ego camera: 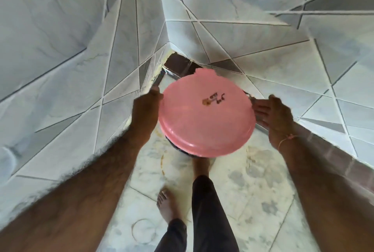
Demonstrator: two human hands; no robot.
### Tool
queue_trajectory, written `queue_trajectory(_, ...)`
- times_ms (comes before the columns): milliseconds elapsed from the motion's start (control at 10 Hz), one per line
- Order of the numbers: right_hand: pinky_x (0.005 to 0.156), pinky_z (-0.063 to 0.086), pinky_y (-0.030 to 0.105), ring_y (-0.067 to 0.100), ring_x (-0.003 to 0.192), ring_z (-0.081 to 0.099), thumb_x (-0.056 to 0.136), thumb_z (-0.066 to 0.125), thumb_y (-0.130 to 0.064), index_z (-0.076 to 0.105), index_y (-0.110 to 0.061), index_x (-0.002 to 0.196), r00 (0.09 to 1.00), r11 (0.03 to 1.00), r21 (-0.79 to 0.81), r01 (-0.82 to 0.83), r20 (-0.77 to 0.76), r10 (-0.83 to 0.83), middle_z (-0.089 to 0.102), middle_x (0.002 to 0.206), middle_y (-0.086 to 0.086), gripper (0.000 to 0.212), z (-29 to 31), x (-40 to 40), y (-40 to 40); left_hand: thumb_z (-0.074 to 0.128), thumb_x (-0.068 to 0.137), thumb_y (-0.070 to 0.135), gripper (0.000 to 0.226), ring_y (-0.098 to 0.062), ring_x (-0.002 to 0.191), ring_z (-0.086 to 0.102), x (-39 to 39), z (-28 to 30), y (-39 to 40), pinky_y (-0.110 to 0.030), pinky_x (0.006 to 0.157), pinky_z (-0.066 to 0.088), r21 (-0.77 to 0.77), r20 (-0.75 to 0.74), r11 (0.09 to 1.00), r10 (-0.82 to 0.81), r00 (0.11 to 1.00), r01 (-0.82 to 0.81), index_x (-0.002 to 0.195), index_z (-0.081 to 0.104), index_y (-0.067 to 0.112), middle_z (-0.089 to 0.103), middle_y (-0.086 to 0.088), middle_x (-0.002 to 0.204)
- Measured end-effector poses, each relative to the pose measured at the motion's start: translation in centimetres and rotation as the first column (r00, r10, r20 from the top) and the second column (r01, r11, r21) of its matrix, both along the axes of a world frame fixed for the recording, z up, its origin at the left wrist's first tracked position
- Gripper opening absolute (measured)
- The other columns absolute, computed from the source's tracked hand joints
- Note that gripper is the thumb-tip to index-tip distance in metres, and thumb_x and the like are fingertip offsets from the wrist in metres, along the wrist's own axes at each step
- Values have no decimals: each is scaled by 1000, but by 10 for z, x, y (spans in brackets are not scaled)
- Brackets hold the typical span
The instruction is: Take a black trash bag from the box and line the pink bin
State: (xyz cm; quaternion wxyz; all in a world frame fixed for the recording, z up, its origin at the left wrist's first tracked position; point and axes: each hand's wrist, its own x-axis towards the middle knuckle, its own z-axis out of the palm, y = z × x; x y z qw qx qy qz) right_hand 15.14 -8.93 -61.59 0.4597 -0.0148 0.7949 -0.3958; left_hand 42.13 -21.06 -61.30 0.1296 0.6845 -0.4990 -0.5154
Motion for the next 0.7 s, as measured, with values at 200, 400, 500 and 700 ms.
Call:
queue_trajectory(200,113,36,48,30,139,39,87,43,-15,42,-23,142,570,624,396,-673,-259,779,42,152,9,56,-42,63,56,47,95,39,54,-27,135,45,26,-60,94,-43,106,41,-58,416,678,-651,635,733,146,37,23,37,-8,154)
queue_trajectory(400,121,11,52,28,151,-10,89,42,-7,-5,-33,154,159,240,588,-772,-187,969,-16,164,8,84,-50,96,72,50,91,35,76,-29,147,22,28,-71,117,-55,112,30,72,622,534,-684,381,842,153,9,21,10,-10,163)
queue_trajectory(500,120,11,54,28,151,-10,86,51,-6,-7,-33,153,116,154,610,-778,-101,988,-16,163,9,93,-42,91,60,50,90,34,76,-31,144,25,26,-63,103,-57,110,30,153,604,480,-737,303,864,152,8,24,9,-9,163)
queue_trajectory(700,117,21,54,30,152,4,88,46,-14,6,-29,154,98,201,584,-787,-202,974,0,165,6,79,9,83,27,51,91,28,69,-31,145,24,7,0,81,-53,112,30,-31,539,551,-693,478,834,151,17,27,16,-11,162)
